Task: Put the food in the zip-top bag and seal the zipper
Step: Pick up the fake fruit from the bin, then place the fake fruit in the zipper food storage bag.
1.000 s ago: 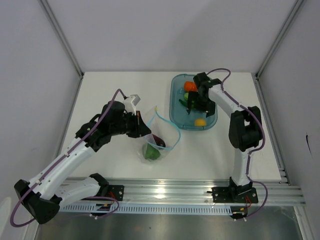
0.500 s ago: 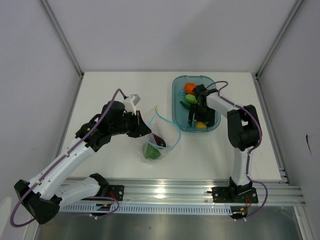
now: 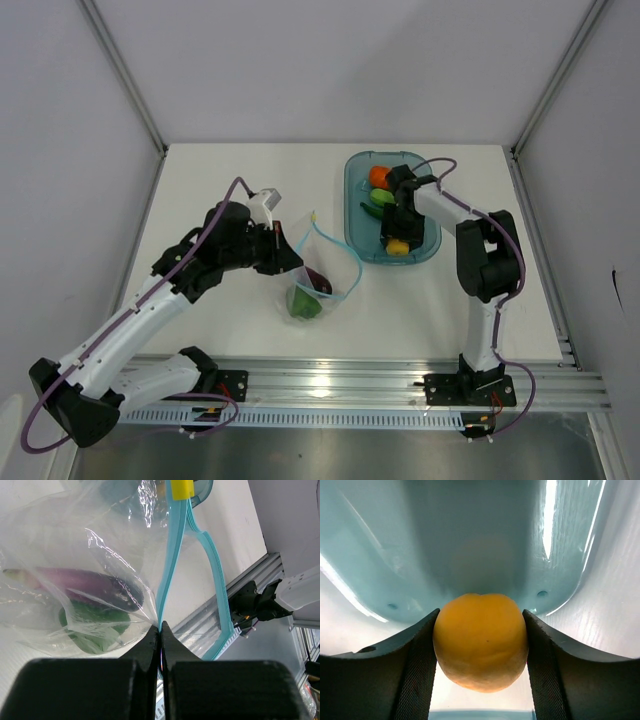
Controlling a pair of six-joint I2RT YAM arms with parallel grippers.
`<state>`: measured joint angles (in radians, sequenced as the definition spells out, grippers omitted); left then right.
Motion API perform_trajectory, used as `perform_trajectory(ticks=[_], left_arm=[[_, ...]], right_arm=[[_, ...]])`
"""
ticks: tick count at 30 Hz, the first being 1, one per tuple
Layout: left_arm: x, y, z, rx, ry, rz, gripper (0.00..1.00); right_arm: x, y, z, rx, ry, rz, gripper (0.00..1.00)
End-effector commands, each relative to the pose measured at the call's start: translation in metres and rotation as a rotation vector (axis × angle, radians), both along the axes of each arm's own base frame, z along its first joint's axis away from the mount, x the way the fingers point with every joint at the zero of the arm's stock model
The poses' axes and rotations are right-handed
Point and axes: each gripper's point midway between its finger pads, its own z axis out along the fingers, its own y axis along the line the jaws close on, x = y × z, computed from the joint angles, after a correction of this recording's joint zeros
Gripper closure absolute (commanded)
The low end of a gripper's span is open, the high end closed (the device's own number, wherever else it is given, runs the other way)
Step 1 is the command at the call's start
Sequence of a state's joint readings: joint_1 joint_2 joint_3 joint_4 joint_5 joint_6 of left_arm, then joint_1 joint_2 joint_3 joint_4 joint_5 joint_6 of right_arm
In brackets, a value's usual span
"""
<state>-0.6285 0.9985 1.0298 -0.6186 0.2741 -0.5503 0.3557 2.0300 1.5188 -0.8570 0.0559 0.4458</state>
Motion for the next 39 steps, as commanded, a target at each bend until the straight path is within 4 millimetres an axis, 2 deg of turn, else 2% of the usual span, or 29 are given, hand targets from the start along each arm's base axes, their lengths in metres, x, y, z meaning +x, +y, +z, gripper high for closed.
perform_trajectory(ticks=[1,2,3,4,5,6,8,9,12,13,14,16,18,19,22,25,27,32,39], left_arm=[[0.001,-0.006,0.009,-0.033,-0.017,-0.013,0.99],[0.001,-0.006,0.007,-0.031,-0.012,-0.012,0.99],[0.001,-0.007,0.009,-0.035,-0.015,-0.015,0.99],[0.001,-0.007,0.008,-0.037,-0.011,-0.014,0.99],[0.000,-0.008,0.007,-0.035,-0.007,-0.016,0.99],[0.000,-0.008,0.009,-0.040,-0.010,-0.018,0.99],[0.001,-0.010,0.007,-0.041,-0.005,-0.021,1.00],[0.001,-0.011,0.009,-0.043,-0.005,-0.023,0.99],[0.004,-0.012,0.008,-0.039,-0.003,-0.023,0.99],[0.004,-0.012,0.008,-0.038,-0.002,-0.023,0.99],[0.005,-0.014,0.008,-0.040,0.000,-0.025,0.99],[0.006,-0.015,0.009,-0.044,0.000,-0.026,0.99],[0.006,-0.016,0.010,-0.050,0.004,-0.029,0.99],[0.006,-0.017,0.010,-0.054,0.005,-0.032,0.99],[0.005,-0.019,0.011,-0.063,0.011,-0.038,0.99],[0.003,-0.020,0.012,-0.072,0.020,-0.044,0.99],[0.001,-0.021,0.014,-0.082,0.026,-0.046,1.00],[-0.002,-0.022,0.019,-0.102,0.028,-0.054,0.99],[-0.012,-0.022,0.023,-0.141,0.046,-0.066,0.99]], right_arm=[[0.027,0.007,0.059,0.045,-0.167,0.027,0.80],[0.028,0.009,0.076,0.063,-0.209,0.035,0.80],[0.028,0.011,0.085,0.076,-0.230,0.050,0.80],[0.026,0.016,0.104,0.117,-0.269,0.064,0.79],[0.026,0.017,0.105,0.118,-0.271,0.068,0.78],[0.020,0.026,0.126,0.185,-0.303,0.100,0.77],[0.012,0.039,0.150,0.233,-0.353,0.155,0.75],[0.004,0.044,0.175,0.263,-0.407,0.184,0.74],[-0.017,0.065,0.212,0.297,-0.507,0.289,0.74],[-0.028,0.071,0.236,0.329,-0.569,0.336,0.73],[-0.042,0.084,0.244,0.350,-0.588,0.384,0.74],[-0.061,0.091,0.269,0.396,-0.653,0.427,0.77],[-0.078,0.104,0.282,0.451,-0.687,0.474,0.81],[-0.091,0.109,0.284,0.489,-0.686,0.502,0.82],[-0.114,0.128,0.287,0.556,-0.688,0.567,0.80],[-0.129,0.137,0.279,0.556,-0.667,0.596,0.80],[-0.132,0.138,0.270,0.542,-0.648,0.588,0.80],[-0.150,0.154,0.263,0.570,-0.629,0.629,0.72],[-0.153,0.165,0.246,0.565,-0.585,0.625,0.56]])
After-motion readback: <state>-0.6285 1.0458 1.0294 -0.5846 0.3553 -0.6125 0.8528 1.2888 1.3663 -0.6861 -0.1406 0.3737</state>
